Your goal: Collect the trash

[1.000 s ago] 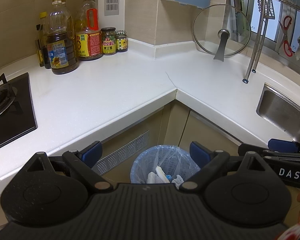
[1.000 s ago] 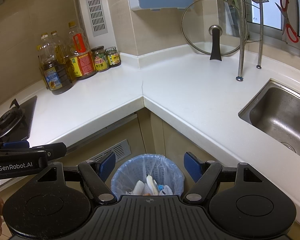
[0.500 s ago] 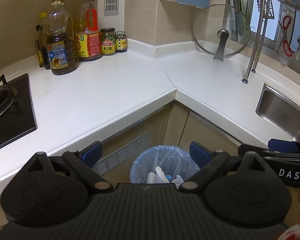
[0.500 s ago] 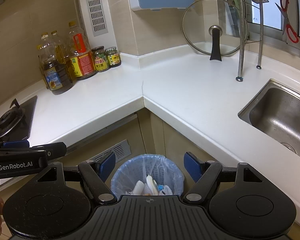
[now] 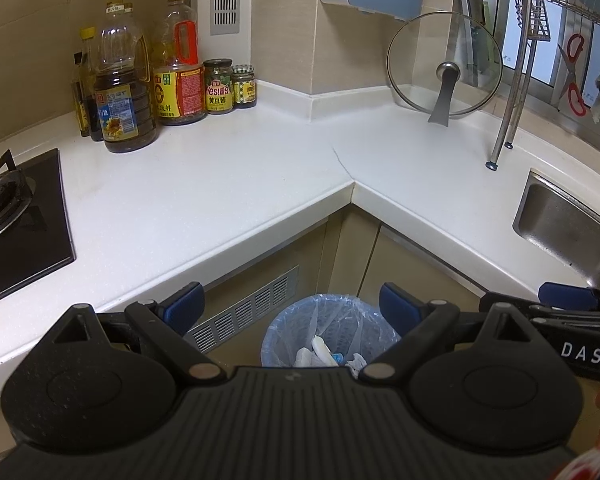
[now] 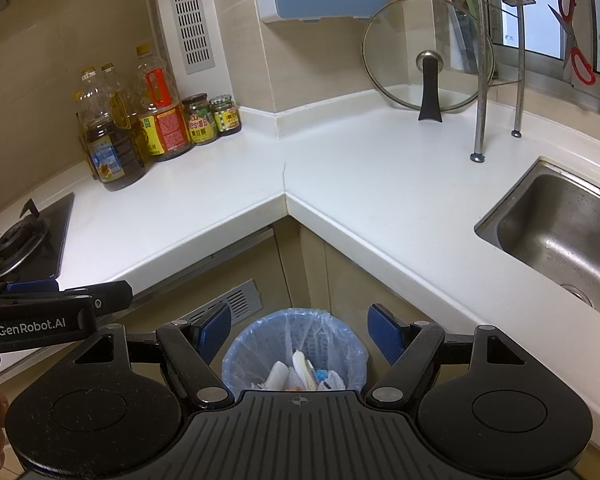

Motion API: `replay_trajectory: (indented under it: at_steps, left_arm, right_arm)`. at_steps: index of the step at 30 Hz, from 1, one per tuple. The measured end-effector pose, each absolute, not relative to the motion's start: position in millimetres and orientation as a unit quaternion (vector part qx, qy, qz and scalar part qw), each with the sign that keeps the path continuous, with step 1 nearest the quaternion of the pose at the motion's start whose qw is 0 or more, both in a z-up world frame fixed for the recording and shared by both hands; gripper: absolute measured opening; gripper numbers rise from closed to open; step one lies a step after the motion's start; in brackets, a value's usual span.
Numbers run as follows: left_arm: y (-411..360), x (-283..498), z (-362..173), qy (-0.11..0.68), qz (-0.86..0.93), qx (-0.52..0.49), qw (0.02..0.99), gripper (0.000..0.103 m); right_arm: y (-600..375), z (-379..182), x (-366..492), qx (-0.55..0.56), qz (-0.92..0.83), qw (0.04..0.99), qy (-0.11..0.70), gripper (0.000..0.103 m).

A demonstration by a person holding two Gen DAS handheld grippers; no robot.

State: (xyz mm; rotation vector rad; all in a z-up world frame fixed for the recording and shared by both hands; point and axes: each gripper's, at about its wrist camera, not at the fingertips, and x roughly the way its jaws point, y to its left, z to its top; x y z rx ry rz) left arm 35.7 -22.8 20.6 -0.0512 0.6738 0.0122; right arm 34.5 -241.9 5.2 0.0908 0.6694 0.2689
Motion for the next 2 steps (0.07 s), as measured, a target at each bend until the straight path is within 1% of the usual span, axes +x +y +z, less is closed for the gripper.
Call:
replay_trajectory:
  at_steps: [2]
  left_arm:
    - [-23.0, 34.7, 21.3, 0.327, 0.004, -0.029, 0.944, 0.093]
  right_arm:
    - [-241.9, 6.0, 33.8, 0.045, 0.130, 0.935, 0.327, 0.075]
